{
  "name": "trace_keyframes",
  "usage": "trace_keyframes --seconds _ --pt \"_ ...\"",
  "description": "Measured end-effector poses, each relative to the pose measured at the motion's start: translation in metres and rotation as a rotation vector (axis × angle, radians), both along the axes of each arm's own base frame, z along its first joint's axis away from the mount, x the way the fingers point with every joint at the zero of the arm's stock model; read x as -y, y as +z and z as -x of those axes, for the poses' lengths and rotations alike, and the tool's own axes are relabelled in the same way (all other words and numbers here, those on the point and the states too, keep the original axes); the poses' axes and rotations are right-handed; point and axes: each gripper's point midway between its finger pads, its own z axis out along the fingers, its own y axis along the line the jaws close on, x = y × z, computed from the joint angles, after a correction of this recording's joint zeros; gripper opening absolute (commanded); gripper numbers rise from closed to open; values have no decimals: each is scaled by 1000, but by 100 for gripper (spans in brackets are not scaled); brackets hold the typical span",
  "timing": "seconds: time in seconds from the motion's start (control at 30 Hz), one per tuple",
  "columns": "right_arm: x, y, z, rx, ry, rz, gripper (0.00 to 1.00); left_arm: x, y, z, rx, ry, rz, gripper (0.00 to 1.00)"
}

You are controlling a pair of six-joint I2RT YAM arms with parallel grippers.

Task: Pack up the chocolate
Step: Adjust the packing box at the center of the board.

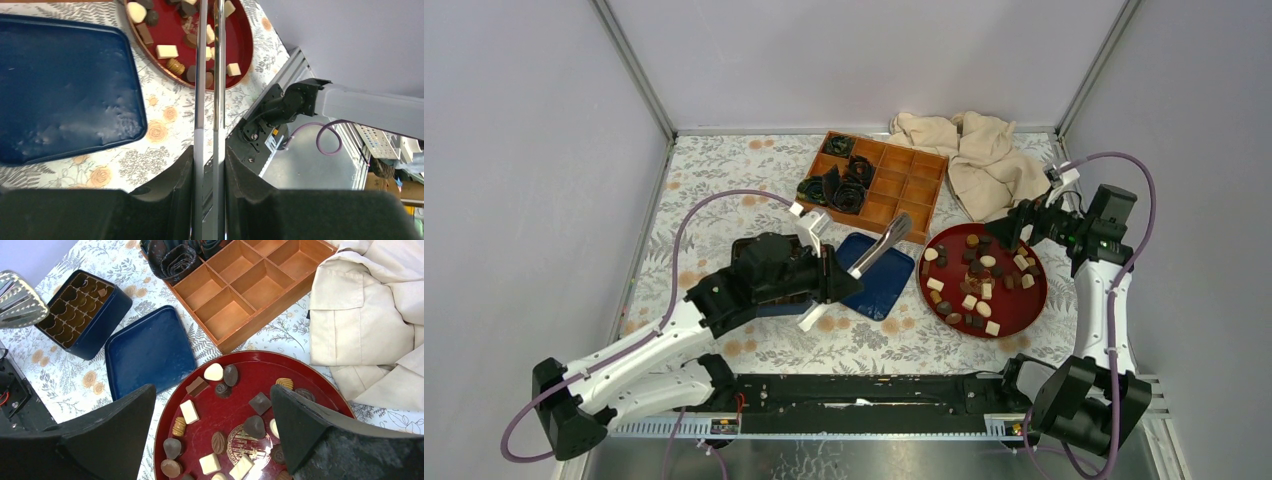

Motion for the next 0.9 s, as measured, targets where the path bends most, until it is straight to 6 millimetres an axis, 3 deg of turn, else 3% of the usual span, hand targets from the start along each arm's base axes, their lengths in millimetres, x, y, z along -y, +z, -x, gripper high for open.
trace_keyframes --seconds 0.3,0.53,0.8,0.9 --pt "-4 -6 5 17 20 -5 92 8 -5 10 39 -27 29 9" --pt "-21 -7 25 126 146 8 95 2 -15 11 58 -17 28 9" --pt "-37 -10 36 190 263 11 96 -11 4 2 128 45 16 9" --pt "-62 -17 38 131 340 40 95 -17 19 -6 152 92 -5 9"
